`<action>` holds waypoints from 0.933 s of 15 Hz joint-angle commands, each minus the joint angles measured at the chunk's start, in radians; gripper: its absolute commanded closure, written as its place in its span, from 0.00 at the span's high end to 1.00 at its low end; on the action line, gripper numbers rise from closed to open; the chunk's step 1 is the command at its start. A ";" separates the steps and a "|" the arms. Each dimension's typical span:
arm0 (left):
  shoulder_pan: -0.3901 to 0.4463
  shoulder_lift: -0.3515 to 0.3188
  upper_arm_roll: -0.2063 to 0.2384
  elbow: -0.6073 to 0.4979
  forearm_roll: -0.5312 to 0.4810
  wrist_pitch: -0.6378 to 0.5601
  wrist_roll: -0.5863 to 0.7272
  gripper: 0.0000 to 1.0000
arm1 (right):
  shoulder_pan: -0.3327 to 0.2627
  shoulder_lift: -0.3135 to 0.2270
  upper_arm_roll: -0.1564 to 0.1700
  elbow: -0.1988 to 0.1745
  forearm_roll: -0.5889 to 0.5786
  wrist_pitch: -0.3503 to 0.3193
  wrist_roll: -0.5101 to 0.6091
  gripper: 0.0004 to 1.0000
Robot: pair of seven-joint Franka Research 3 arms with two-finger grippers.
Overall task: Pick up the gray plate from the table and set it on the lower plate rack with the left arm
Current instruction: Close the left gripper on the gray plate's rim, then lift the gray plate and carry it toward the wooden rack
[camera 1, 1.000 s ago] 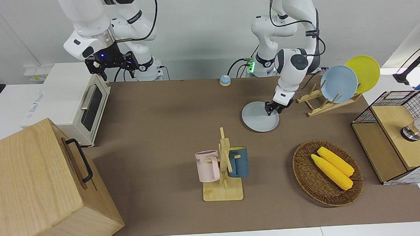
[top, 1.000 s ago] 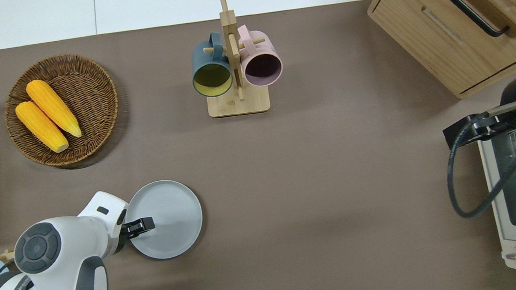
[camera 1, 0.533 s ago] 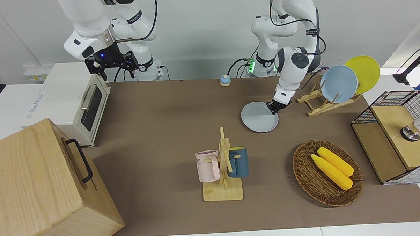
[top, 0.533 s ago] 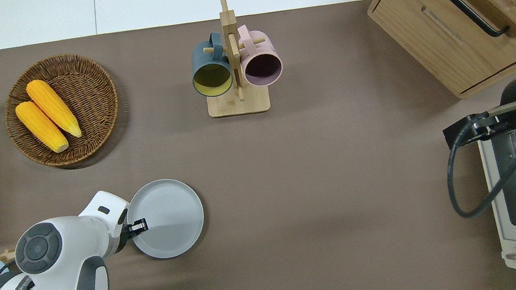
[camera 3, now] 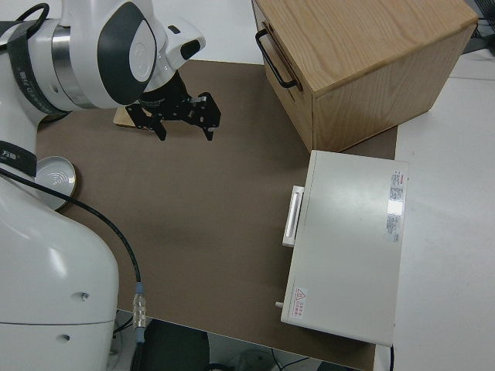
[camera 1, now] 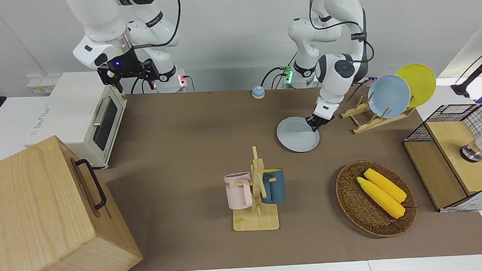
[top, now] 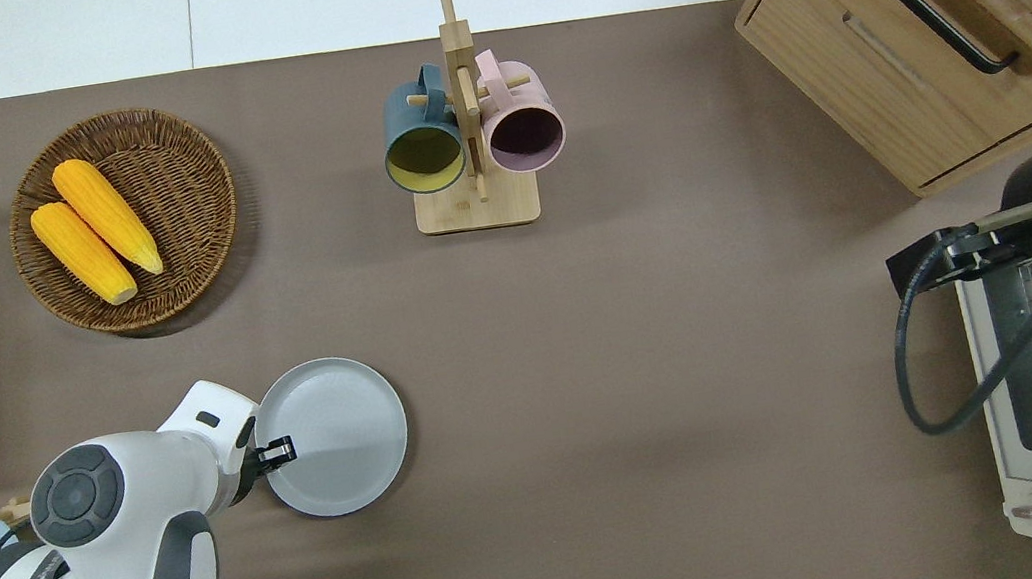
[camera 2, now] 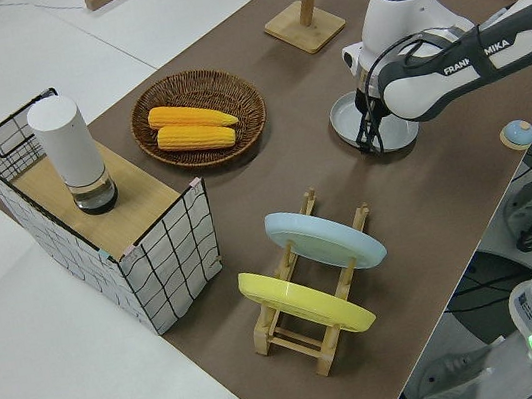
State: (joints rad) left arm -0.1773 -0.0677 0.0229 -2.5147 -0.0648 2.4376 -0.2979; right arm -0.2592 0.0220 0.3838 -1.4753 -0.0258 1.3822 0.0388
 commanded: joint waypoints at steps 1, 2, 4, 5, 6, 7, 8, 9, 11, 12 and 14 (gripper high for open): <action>-0.010 0.005 0.005 -0.007 -0.001 0.003 -0.012 0.00 | -0.023 -0.002 0.021 0.007 -0.006 -0.011 0.012 0.98; -0.010 0.002 0.005 -0.007 -0.001 0.003 -0.010 0.00 | -0.023 -0.002 0.021 0.007 -0.006 -0.011 0.012 0.98; -0.008 -0.003 0.006 -0.001 -0.001 -0.009 -0.009 0.00 | -0.023 -0.002 0.021 0.007 -0.006 -0.011 0.012 0.98; -0.008 -0.006 0.006 0.005 -0.001 -0.025 -0.009 0.00 | -0.023 -0.002 0.021 0.007 -0.006 -0.011 0.012 0.98; -0.008 -0.007 0.006 0.016 -0.001 -0.037 -0.009 0.00 | -0.023 -0.002 0.021 0.007 -0.006 -0.011 0.012 0.98; -0.008 -0.012 0.008 0.026 -0.001 -0.052 -0.006 0.00 | -0.023 -0.002 0.021 0.007 -0.006 -0.011 0.012 0.98; -0.007 -0.027 0.008 0.034 -0.001 -0.077 -0.006 0.00 | -0.023 -0.002 0.021 0.007 -0.005 -0.011 0.012 0.98; -0.004 -0.033 0.008 0.052 -0.001 -0.115 -0.006 0.00 | -0.023 -0.002 0.021 0.007 -0.006 -0.012 0.012 0.98; 0.002 -0.044 0.011 0.082 -0.001 -0.179 -0.006 0.00 | -0.023 -0.002 0.021 0.006 -0.006 -0.012 0.012 0.98; 0.005 -0.052 0.011 0.089 -0.001 -0.190 0.000 0.00 | -0.023 -0.002 0.020 0.006 -0.006 -0.011 0.012 0.98; 0.007 -0.079 0.012 0.105 -0.001 -0.225 -0.007 0.00 | -0.023 -0.002 0.021 0.007 -0.006 -0.011 0.012 0.98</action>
State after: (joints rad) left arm -0.1753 -0.1083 0.0288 -2.4325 -0.0649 2.2789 -0.2981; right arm -0.2592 0.0220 0.3838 -1.4753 -0.0258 1.3822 0.0388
